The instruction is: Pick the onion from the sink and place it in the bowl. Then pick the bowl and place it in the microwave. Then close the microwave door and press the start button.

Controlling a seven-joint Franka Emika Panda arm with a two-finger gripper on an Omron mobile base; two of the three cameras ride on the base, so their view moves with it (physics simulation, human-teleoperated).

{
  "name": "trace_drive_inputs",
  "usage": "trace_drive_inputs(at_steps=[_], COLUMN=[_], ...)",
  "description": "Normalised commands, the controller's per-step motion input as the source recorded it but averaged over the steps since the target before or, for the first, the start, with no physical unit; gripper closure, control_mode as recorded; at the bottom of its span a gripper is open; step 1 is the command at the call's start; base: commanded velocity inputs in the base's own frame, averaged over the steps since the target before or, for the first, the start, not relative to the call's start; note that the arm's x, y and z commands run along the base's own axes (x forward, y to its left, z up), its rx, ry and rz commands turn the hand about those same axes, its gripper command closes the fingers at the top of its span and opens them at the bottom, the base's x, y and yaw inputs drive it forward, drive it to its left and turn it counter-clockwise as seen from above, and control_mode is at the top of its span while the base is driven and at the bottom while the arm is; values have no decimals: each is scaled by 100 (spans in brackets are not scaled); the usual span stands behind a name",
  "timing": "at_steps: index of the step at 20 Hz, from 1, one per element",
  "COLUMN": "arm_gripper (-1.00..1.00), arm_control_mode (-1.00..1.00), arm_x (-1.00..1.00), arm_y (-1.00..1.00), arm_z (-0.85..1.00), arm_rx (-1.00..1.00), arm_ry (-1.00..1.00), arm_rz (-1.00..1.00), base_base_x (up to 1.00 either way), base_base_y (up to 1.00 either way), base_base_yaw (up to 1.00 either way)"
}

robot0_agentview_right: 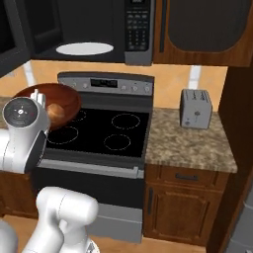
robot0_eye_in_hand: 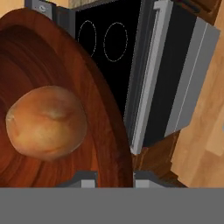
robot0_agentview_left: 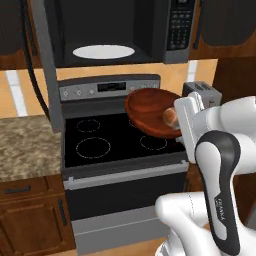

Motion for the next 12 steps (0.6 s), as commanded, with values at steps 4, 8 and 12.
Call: trace_drive_inputs(at_steps=[4, 8, 12], arm_gripper=[100, 100, 100], arm_control_mode=[100, 100, 100], arm_x=[0, 0, 0], arm_y=[0, 0, 0], arm_z=[0, 0, 0], arm_rx=[0, 0, 0], arm_ry=[0, 0, 0], arm_rz=[0, 0, 0], base_base_x=[22, 49, 94], base_base_y=[54, 0, 0], base_base_yaw=[6, -4, -3])
